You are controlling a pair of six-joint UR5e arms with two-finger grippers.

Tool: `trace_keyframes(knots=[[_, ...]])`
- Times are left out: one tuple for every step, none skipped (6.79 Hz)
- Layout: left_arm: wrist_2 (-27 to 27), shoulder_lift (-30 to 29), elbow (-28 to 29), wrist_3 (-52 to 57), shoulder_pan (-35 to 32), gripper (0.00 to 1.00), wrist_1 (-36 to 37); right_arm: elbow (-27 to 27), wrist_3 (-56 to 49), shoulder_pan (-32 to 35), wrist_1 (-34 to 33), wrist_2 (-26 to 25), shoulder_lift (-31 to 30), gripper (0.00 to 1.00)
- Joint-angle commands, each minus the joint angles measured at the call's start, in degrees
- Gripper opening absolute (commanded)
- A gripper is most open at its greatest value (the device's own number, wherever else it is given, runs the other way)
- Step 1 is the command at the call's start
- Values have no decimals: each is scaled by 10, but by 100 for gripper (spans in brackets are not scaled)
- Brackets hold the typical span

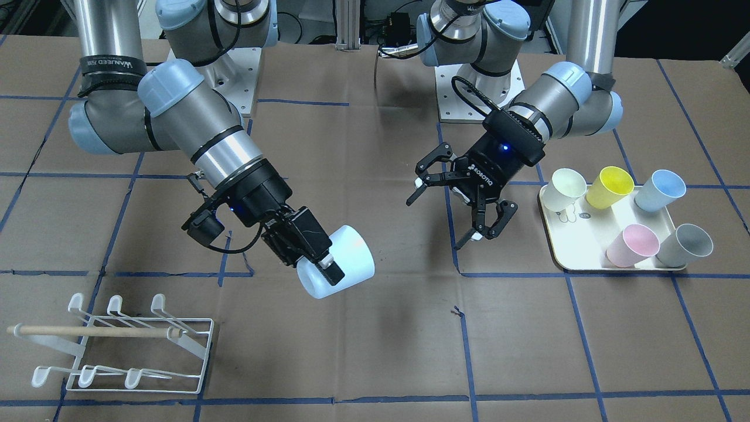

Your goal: Transfer IKEA cup to right arm and place on rack

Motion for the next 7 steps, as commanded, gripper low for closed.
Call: trace_keyframes(knots=[[135, 22, 42, 0, 1, 99, -116, -2, -232, -23, -8, -95, -3, 19], [202, 43, 79, 0, -4, 99, -228, -5, -315, -42, -9, -133, -3, 19], [264, 69, 133, 0, -12, 99, -381, -15, -381, -58, -8, -151, -3, 19], [338, 82, 195, 0, -31, 99, -537, -19, -470, -71, -9, -163, 0, 19], [402, 82, 247, -1, -50, 99, -659, -22, -507, -82, -23, -174, 6, 19], [446, 82, 297, -8, -67, 99, -777, -33, -545, -94, -33, -197, 17, 20], [487, 82, 339, -30, -81, 99, -920, -61, -595, -102, -33, -199, 45, 20]])
